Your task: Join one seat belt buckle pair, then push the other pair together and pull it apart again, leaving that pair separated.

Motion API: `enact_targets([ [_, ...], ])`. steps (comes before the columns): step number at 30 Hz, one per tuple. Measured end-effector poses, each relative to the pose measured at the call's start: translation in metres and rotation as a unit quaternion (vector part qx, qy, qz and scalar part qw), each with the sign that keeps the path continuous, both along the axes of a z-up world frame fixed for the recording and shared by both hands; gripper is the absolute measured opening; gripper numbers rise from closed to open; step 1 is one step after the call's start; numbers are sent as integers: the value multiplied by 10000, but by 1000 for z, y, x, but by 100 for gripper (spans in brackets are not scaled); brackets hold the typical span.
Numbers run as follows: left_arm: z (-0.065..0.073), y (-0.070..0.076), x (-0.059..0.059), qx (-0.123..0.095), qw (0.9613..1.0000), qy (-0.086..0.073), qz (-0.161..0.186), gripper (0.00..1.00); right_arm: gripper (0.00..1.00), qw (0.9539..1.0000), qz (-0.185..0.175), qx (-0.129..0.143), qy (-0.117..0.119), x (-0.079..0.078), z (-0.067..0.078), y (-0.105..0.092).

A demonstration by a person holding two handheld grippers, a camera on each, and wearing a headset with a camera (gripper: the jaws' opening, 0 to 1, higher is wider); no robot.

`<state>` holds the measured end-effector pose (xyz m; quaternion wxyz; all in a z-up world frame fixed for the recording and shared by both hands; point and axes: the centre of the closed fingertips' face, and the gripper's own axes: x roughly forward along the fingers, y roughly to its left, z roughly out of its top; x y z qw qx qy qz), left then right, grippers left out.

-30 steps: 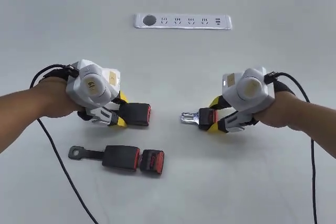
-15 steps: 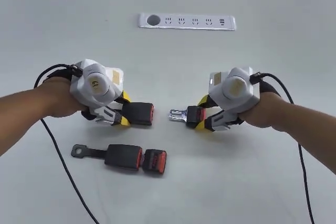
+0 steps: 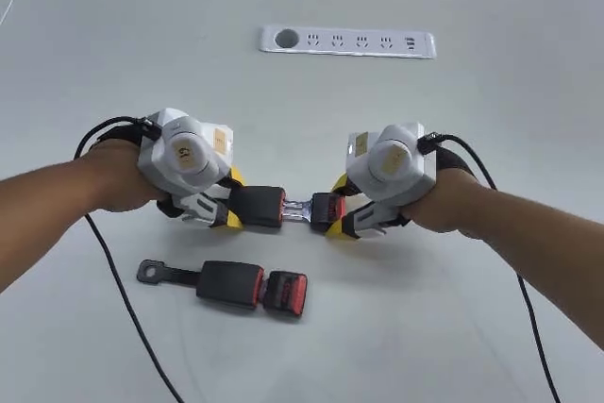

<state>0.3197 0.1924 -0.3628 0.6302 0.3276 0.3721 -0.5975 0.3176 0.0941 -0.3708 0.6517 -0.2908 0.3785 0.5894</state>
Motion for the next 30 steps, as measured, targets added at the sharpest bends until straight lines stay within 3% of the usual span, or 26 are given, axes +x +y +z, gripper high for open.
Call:
enact_targets([
  [8,0,0,1,44,10000,-17,-33,33,34,9999,12,91,-45,-2,0,16],
  [9,-1,1,1,59,10000,-21,-47,33,34,9999,61,9,-121,-1,0,16],
  [19,0,0,1,168,9994,-62,-300,32,34,10000,8,32,-77,-1,0,21],
  [25,1,0,0,225,9992,-78,-319,32,33,9996,-111,243,-48,0,0,35],
  [30,-1,1,2,257,9990,-76,-356,32,33,9996,-162,185,-99,1,-1,37],
])
